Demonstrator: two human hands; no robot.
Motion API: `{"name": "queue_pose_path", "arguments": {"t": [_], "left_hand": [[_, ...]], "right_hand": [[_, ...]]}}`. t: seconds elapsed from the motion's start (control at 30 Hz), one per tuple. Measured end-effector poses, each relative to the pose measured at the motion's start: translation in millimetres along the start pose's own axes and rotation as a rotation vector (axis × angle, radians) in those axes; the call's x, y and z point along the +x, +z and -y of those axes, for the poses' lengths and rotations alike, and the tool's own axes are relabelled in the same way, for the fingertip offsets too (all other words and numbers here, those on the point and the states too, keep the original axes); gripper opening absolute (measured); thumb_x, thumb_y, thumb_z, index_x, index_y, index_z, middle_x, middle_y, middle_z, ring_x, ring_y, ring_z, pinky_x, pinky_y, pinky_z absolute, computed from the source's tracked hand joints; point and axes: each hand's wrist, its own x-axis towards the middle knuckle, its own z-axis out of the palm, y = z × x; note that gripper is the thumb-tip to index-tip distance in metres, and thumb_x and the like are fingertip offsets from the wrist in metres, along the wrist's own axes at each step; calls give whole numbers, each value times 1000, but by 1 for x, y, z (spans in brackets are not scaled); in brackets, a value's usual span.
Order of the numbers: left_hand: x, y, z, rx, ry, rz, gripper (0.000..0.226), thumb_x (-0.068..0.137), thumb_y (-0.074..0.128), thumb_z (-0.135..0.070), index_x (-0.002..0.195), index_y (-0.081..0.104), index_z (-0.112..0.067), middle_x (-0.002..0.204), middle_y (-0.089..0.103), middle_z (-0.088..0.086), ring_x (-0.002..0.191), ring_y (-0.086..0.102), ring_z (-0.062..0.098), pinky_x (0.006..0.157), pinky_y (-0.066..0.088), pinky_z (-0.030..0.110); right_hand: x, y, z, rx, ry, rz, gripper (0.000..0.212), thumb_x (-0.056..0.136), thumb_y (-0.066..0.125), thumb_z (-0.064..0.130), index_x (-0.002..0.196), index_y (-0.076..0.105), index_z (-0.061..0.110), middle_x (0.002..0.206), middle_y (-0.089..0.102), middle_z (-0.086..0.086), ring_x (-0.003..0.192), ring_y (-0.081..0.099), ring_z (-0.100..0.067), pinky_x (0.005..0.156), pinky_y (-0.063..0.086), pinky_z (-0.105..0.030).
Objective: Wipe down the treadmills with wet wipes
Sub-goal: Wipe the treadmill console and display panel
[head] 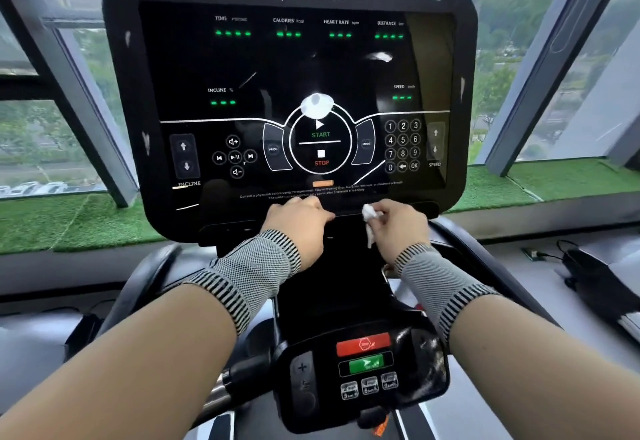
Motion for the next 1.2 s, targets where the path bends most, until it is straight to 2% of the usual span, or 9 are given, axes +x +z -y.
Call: {"name": "queue_pose_path", "arguments": {"t": [0.07, 0.23, 0.43, 0.57, 0.63, 0.77, 0.93, 1.1, 1.2], "left_hand": [[0, 1, 0, -2, 6, -9, 54, 90, 45, -14, 139, 44, -35, 134, 45, -10, 126, 38, 16, 104, 34, 40], [0, 0, 3, -13, 21, -12, 50, 91, 44, -18, 137, 46, -36, 130, 47, -11, 124, 39, 15, 105, 33, 40], [1, 2, 9, -60, 34, -4, 56, 89, 44, -11, 140, 44, -34, 137, 44, -11, 129, 37, 15, 106, 31, 40], [-2, 2, 13, -42, 29, -18, 55, 89, 44, -12, 140, 43, -32, 140, 42, -12, 131, 36, 15, 108, 30, 42], [-5, 1, 22, -2, 4, -39, 53, 89, 46, -14, 139, 45, -33, 139, 44, -12, 131, 35, 15, 108, 29, 42], [-12, 5, 31, -8, -21, -40, 51, 89, 46, -14, 135, 48, -33, 133, 47, -10, 127, 38, 16, 108, 29, 43], [-13, 4, 29, 19, -17, -38, 54, 89, 45, -16, 139, 44, -34, 133, 45, -10, 127, 38, 16, 106, 32, 42], [-16, 5, 34, -16, 5, -40, 52, 88, 46, -16, 137, 46, -34, 134, 46, -11, 124, 40, 15, 106, 32, 44], [-14, 4, 32, 9, -2, -45, 51, 89, 45, -17, 137, 46, -34, 133, 46, -9, 125, 41, 16, 106, 33, 43]], "right_hand": [[0, -1, -1, 38, 51, -35, 16, 94, 52, 24, 101, 66, 26, 84, 63, 2, 86, 62, -18, 69, 37, -20], [-7, 18, 18, 14, -45, 15, 15, 94, 53, 29, 101, 67, 27, 78, 58, 5, 72, 50, -13, 67, 35, -19], [-4, 4, 10, 16, 45, -32, 14, 94, 53, 29, 96, 66, 25, 80, 63, 2, 89, 63, -20, 68, 34, -20], [-9, 22, 27, -29, -64, 24, 16, 94, 51, 30, 97, 66, 28, 90, 69, -1, 85, 62, -20, 66, 36, -21], [-6, 11, 18, -36, -46, 28, 14, 94, 52, 31, 96, 66, 28, 89, 70, 0, 81, 62, -17, 61, 37, -19], [-7, 7, 15, -26, 15, -34, 15, 93, 54, 29, 100, 66, 25, 88, 67, 1, 87, 62, -19, 69, 36, -21], [-16, 25, 40, 1, -86, 51, 19, 93, 52, 31, 101, 68, 24, 92, 71, -3, 91, 64, -22, 78, 46, -25], [-11, 12, 26, -22, 13, -31, 18, 92, 55, 29, 103, 68, 23, 94, 71, -4, 95, 64, -24, 71, 38, -21], [-15, 31, 44, 5, -43, 31, 18, 93, 54, 34, 98, 67, 24, 90, 70, -3, 89, 64, -24, 69, 41, -22]]}}
